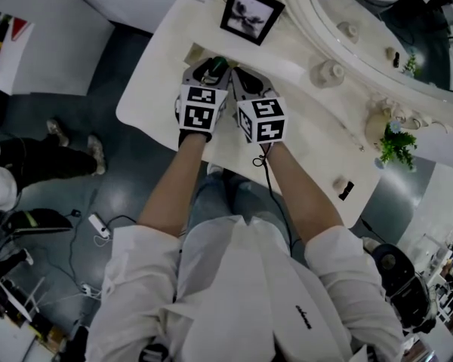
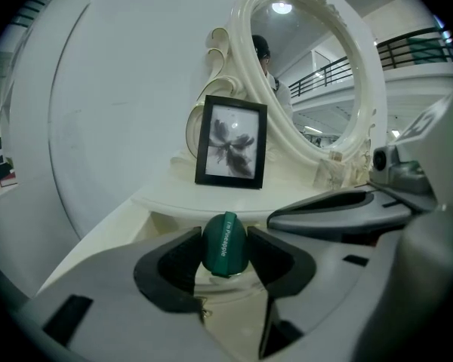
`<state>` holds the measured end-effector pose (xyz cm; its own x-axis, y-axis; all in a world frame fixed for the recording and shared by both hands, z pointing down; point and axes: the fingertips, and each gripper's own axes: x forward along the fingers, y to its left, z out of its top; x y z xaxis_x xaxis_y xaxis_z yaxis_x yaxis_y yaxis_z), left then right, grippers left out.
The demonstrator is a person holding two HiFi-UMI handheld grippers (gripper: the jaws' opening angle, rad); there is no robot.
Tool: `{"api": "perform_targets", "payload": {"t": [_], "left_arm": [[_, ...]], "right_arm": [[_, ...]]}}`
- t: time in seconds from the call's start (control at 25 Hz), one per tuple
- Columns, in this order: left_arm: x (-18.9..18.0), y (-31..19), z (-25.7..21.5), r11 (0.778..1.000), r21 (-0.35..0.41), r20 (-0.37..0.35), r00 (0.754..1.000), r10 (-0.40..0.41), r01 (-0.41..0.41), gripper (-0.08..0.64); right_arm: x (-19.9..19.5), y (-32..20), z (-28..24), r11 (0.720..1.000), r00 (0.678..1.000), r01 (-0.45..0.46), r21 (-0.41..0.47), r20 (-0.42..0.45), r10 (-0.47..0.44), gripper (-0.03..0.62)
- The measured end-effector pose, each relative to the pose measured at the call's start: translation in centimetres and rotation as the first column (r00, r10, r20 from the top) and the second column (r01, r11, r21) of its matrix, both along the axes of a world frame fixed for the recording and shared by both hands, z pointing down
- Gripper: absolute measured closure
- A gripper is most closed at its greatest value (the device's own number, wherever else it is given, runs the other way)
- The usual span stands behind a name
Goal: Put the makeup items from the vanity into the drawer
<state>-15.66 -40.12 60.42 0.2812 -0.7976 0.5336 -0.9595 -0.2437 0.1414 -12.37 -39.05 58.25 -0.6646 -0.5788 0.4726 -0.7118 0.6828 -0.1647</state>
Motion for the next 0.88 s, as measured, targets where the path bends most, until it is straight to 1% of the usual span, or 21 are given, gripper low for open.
{"api": "perform_targets", "payload": {"t": [0.24, 0.44, 0.64, 0.72, 0.8, 0.88], "left_arm": [[0.3, 0.0, -0.1, 1.0, -0.002, -0.008, 1.0, 0.001, -0.001, 0.325], [0.5, 0.2, -0.5, 1.0, 0.013, -0.007, 1.0, 0.006, -0.006, 0.325], [0.7, 0.6, -1.6, 0.998, 0.062, 0.011, 1.0, 0.001, -0.002, 0.329], [0.8, 0.7, -2.2, 0.997, 0.08, 0.028, 1.0, -0.009, 0.007, 0.384], [1.0, 0.9, -2.7, 0.996, 0.088, 0.039, 0.999, -0.022, 0.018, 0.465], [1.4, 1.3, -3.1, 0.996, 0.091, 0.038, 0.999, -0.02, 0.017, 0.508]], "right_arm": [[0.9, -0.1, 0.1, 1.0, 1.0, -0.022, -0.004, -0.001, 0.022, 0.574], [1.0, 0.2, -0.2, 1.0, 1.0, -0.022, -0.001, -0.001, 0.022, 0.574], [1.8, 0.7, -0.6, 0.999, 0.999, -0.038, -0.003, 0.01, 0.038, 0.574], [2.2, 0.8, -0.7, 0.999, 0.999, -0.049, -0.005, 0.015, 0.049, 0.574], [2.8, 1.0, -0.9, 0.998, 0.998, -0.059, -0.005, 0.015, 0.059, 0.574], [3.5, 1.3, -1.1, 0.998, 0.998, -0.068, -0.005, 0.015, 0.068, 0.574]]}}
